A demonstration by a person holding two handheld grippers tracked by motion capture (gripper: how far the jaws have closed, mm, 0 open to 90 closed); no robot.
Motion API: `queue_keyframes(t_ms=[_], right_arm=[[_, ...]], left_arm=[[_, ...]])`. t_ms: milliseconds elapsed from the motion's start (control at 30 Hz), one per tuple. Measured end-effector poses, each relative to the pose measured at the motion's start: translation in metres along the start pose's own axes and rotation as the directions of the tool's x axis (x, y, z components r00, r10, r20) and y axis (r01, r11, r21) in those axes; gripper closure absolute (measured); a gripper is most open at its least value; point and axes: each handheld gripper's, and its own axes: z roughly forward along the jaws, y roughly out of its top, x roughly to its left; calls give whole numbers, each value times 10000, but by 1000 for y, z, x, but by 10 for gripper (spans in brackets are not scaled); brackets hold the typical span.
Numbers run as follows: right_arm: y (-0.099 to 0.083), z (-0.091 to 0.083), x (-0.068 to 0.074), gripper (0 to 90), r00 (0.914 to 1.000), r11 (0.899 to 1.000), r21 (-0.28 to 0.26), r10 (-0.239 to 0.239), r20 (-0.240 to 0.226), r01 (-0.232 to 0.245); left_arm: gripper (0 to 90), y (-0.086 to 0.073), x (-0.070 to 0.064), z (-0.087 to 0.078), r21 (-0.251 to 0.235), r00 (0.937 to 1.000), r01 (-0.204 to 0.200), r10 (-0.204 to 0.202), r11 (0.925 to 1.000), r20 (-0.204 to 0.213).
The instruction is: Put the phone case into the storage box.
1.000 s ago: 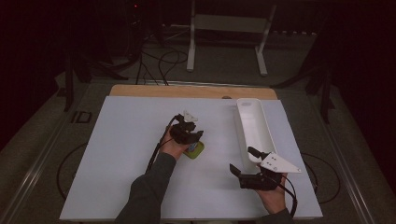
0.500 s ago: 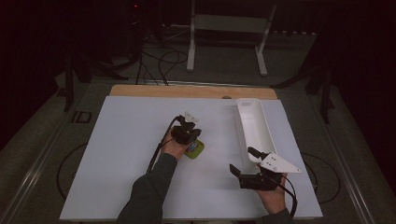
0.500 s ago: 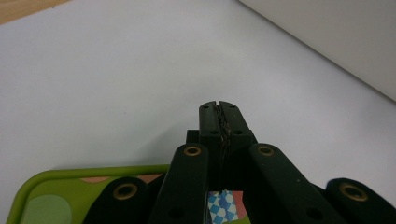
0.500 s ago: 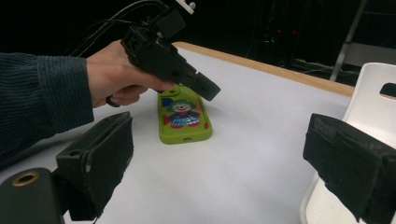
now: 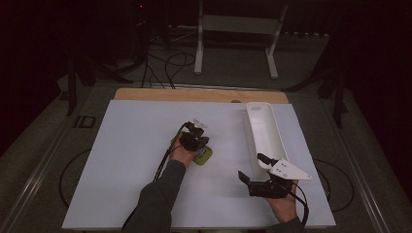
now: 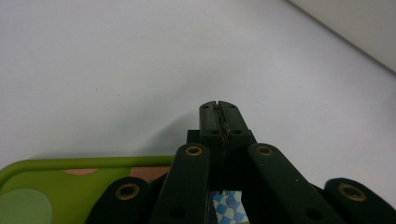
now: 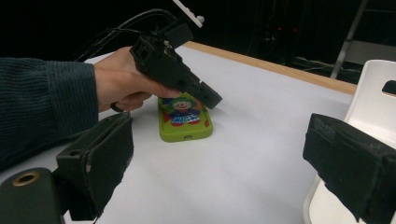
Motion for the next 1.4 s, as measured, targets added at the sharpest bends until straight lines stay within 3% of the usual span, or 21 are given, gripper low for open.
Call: queue_keyframes(t_ms=[367, 533, 700, 833, 1133, 1400], right_arm=[[0, 0, 0, 85, 10000, 10000, 25, -5, -1, 5], [-1, 1, 1, 85, 10000, 10000, 47, -39, -24, 39], [-1, 1, 1, 85, 10000, 10000, 52, -49, -28, 49], [-1, 1, 1, 85, 10000, 10000, 60, -25, -35, 25], [-1, 1, 2, 85, 10000, 10000, 88, -37, -4, 37], [-1, 1, 2, 85, 10000, 9999, 97, -28, 4, 28]], left_arm=[[900, -2, -2, 9, 237, 9997, 211, -213, 9995, 97], [900, -1, -7, 15, 306, 9987, 383, -393, 9988, 334], [900, 0, -12, 19, 453, 9991, 275, -290, 9986, 312], [900, 0, -13, 18, 542, 9987, 353, -372, 9979, 344], [900, -7, -16, 7, 911, 9992, 123, -158, 9958, 376], [900, -25, -15, -12, 1078, 9991, 222, -259, 9939, 333]])
